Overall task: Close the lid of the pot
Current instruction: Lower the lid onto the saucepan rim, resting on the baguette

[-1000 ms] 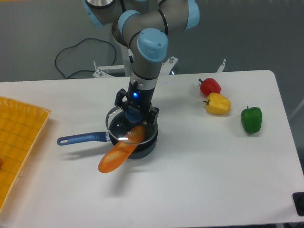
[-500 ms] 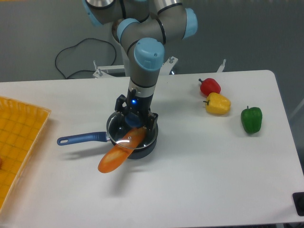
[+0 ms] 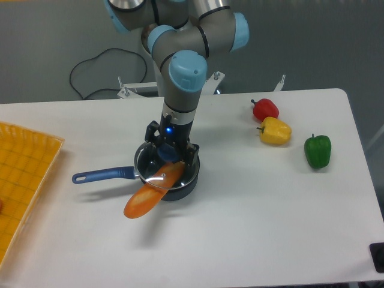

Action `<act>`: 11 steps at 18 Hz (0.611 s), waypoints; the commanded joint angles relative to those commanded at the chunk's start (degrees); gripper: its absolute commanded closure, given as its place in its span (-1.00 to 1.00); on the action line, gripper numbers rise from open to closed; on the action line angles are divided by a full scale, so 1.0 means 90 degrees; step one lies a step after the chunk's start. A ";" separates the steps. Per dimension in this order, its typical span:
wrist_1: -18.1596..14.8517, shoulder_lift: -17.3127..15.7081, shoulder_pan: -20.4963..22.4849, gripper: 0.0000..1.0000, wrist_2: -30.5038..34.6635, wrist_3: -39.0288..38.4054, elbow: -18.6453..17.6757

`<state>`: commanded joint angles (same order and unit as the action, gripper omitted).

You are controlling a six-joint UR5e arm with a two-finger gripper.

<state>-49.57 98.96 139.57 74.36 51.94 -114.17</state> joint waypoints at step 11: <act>0.0000 0.0097 -0.0078 0.15 0.0068 -0.0020 0.0039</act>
<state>-49.57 99.84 138.87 74.97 51.77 -113.82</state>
